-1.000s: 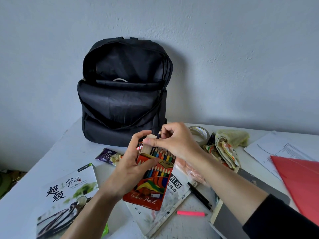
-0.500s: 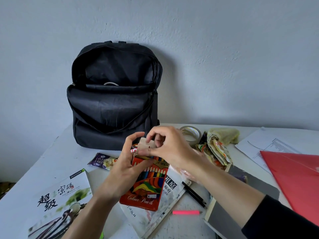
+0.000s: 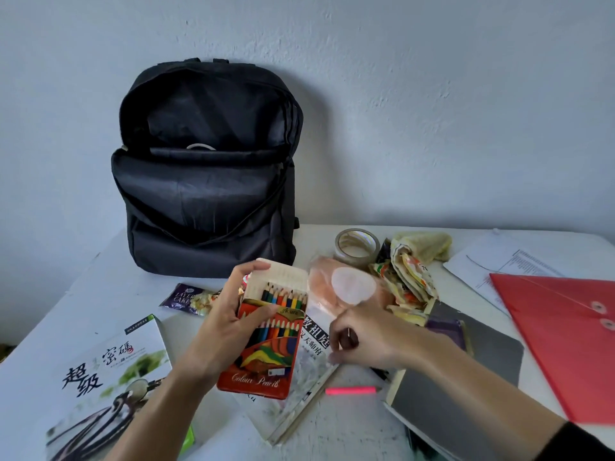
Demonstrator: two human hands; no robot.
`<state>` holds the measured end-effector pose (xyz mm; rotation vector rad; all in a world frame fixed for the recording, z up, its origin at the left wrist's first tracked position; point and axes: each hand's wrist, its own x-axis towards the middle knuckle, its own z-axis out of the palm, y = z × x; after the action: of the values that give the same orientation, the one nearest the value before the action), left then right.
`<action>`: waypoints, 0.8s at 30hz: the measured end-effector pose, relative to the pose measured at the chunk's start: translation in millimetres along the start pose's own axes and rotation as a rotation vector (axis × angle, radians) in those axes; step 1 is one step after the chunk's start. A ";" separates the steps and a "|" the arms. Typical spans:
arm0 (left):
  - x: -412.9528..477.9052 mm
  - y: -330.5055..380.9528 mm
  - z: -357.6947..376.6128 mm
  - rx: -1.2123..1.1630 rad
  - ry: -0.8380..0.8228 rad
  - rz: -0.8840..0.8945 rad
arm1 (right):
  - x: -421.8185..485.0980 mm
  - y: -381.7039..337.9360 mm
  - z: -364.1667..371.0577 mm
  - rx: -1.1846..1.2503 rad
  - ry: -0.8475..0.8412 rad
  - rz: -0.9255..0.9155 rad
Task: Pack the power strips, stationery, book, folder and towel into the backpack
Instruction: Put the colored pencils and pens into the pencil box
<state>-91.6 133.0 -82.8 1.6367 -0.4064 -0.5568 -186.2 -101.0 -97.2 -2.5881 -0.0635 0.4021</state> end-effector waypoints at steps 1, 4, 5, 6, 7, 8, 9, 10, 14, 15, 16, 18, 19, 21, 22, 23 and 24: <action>0.0 -3.4 0.1 -0.004 -0.001 -0.013 | -3.6 2.2 6.4 -0.022 -0.023 0.006; 0.0 -11.2 1.5 -0.023 -0.002 -0.048 | -10.0 5.5 23.4 -0.105 0.015 -0.015; -0.2 -13.3 2.3 -0.024 -0.006 -0.057 | -11.4 5.5 28.7 -0.114 0.039 -0.031; -0.7 -15.0 3.3 -0.025 -0.013 -0.064 | -12.4 5.5 34.2 -0.129 0.064 -0.046; -1.0 -16.6 4.0 -0.024 -0.021 -0.070 | -13.6 5.9 39.6 -0.159 0.094 -0.065; -1.4 -18.0 5.2 -0.020 -0.027 -0.078 | -14.9 6.5 45.1 -0.198 0.135 -0.088; -1.8 -19.4 5.9 -0.015 -0.030 -0.088 | -16.7 7.7 50.6 -0.236 0.183 -0.113; -2.0 -20.1 6.9 -0.014 -0.035 -0.095 | -18.8 9.0 55.8 -0.259 0.224 -0.132; -1.1 -20.1 11.0 -0.005 -0.055 -0.107 | -30.6 13.2 69.4 -0.248 0.269 -0.159; -0.6 -19.7 12.2 -0.006 -0.053 -0.104 | -33.7 15.4 70.7 -0.233 0.271 -0.176; 0.3 -19.6 13.6 -0.009 -0.054 -0.103 | -36.5 18.7 72.8 -0.227 0.279 -0.196; 1.7 -19.2 16.2 -0.012 -0.071 -0.108 | -40.4 25.7 78.1 -0.262 0.323 -0.240; 1.9 -18.7 17.5 -0.015 -0.080 -0.107 | -41.3 29.0 81.2 -0.290 0.351 -0.262; 2.5 -18.1 19.7 -0.019 -0.090 -0.107 | -43.6 34.7 84.3 -0.322 0.404 -0.305; 2.5 -17.4 21.3 -0.019 -0.095 -0.108 | -45.7 37.4 83.5 -0.321 0.431 -0.322; 2.9 -16.5 23.1 -0.017 -0.098 -0.109 | -48.6 40.2 81.5 -0.303 0.452 -0.327; 3.3 -15.5 24.4 -0.013 -0.102 -0.108 | -51.8 42.0 78.2 -0.265 0.471 -0.313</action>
<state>-103.7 113.5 -100.6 1.6291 -0.3896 -0.7247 -260.1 -105.7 -168.5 -2.7956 -0.3703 -0.3525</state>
